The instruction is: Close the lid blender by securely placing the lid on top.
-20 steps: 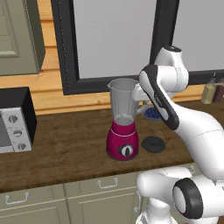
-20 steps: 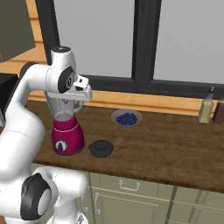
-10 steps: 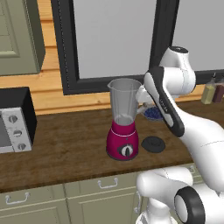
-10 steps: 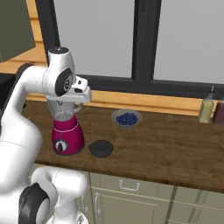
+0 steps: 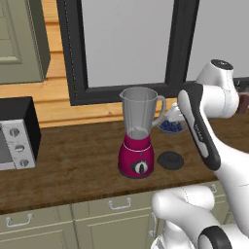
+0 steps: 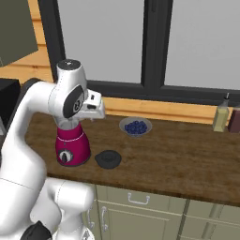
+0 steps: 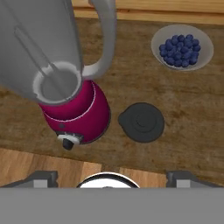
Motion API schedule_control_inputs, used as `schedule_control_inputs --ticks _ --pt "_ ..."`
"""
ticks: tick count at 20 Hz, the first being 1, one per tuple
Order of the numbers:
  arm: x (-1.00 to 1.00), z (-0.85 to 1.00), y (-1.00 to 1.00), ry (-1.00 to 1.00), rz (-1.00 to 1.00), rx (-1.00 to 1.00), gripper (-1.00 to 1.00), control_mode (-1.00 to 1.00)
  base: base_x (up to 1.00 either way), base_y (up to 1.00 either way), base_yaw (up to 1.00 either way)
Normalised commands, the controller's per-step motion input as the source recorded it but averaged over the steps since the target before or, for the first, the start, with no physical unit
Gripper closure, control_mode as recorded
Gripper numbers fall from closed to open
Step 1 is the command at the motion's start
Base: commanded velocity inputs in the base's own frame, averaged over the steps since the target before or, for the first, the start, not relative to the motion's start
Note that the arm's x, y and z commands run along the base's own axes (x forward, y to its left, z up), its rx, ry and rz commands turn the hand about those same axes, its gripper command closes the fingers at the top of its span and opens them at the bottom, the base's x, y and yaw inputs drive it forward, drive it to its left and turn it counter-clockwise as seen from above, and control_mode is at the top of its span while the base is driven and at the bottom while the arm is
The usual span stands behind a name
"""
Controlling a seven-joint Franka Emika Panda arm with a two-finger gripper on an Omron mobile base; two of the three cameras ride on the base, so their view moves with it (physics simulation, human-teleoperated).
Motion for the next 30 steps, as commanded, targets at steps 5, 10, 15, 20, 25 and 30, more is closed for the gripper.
schedule_control_inputs --ticks 5,10,15,20,25,30 --pt "-0.2 -0.17 -0.31 0.01 0.14 0.0 -1.0 -1.0 0.0 0.0 0.0" --pt "-0.01 -0.2 -0.22 0.07 0.09 0.0 -1.0 -1.0 0.0 0.0 0.0" --pt "0.06 -0.29 -0.08 0.0 0.03 0.0 -1.0 -1.0 0.0 0.0 0.0" --pt "0.1 -0.45 0.0 0.0 0.0 -0.01 -1.0 -1.0 0.0 0.0 0.0" --pt "0.09 -0.49 0.0 0.0 0.0 -0.06 -1.0 -1.0 0.0 0.0 0.0" --pt "0.19 -0.33 0.0 0.0 0.0 -0.02 -1.0 -1.0 0.0 0.0 0.0"
